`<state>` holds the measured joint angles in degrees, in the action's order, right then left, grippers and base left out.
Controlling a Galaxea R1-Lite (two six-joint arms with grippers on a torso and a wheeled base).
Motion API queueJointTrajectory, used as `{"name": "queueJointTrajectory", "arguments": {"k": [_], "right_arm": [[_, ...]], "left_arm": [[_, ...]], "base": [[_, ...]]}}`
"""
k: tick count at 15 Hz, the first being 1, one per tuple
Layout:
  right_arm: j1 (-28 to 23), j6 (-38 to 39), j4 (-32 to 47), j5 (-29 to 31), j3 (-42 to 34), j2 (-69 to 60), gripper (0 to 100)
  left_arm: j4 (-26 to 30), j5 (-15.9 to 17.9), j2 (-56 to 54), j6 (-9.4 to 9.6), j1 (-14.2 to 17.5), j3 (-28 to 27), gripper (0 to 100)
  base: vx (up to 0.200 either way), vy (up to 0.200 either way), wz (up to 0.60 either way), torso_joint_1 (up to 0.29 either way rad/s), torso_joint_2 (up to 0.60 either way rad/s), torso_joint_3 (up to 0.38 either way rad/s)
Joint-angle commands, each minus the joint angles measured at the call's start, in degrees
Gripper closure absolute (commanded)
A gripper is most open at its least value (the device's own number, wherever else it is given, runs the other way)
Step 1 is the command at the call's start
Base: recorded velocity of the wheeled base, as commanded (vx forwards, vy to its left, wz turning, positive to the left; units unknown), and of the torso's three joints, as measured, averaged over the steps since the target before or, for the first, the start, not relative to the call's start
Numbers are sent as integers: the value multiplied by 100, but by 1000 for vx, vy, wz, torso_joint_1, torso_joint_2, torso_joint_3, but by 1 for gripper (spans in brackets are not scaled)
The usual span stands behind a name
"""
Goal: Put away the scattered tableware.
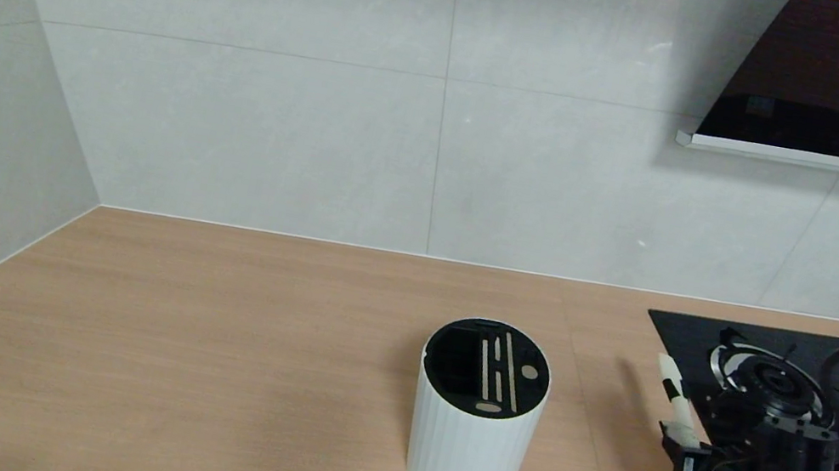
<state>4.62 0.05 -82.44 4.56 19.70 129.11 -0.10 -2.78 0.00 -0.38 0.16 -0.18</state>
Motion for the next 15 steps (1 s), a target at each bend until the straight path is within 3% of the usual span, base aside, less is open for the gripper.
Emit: {"name": "queueJointTrajectory", "arguments": {"k": [1, 2, 4, 5, 7, 9, 11, 12, 13, 14, 15], "right_arm": [[30, 4, 18, 27, -54, -870, 100], [109, -5, 141, 27, 25, -1318, 100], [215, -5, 1275, 203, 711, -2250, 100], [294, -5, 2039, 361, 1185, -2654, 100], [566, 4, 3287, 405, 2126, -3261, 100], [874, 13, 4008, 414, 2644, -3603, 100], [1243, 13, 4228, 423, 2820, -3823, 100], [1472, 21, 4237, 423, 2838, -3955, 100], [1674, 21, 4237, 423, 2838, -3990, 100], [1876, 21, 4237, 441, 2794, -4052, 100], [1973, 21, 4245, 458, 2750, -4069, 100]], "left_arm": [[-17, 32, 0, -33, 2, -131, 0], [36, 129, 70, -59, -16, -527, 0], [414, 797, 694, -24, -244, -1291, 0], [493, 1157, 1257, -15, -262, -1643, 0], [476, 1526, 2716, -6, -262, -2487, 0], [414, 1895, 3797, -33, -341, -3199, 0], [177, 1992, 4562, -138, -833, -3515, 0], [-210, 1983, 4939, -296, -1378, -3550, 0], [-685, 1983, 5309, -569, -1888, -3568, 0], [-1326, 1992, 5862, -1008, -2310, -3576, 0], [-1836, 1992, 6319, -1289, -2380, -3576, 0]], "base": [[0, 0, 0, 0, 0, 0], [0, 0, 0, 0, 0, 0], [0, 0, 0, 0, 0, 0], [0, 0, 0, 0, 0, 0], [0, 0, 0, 0, 0, 0], [0, 0, 0, 0, 0, 0], [0, 0, 0, 0, 0, 0], [0, 0, 0, 0, 0, 0], [0, 0, 0, 0, 0, 0], [0, 0, 0, 0, 0, 0], [0, 0, 0, 0, 0, 0]]}}
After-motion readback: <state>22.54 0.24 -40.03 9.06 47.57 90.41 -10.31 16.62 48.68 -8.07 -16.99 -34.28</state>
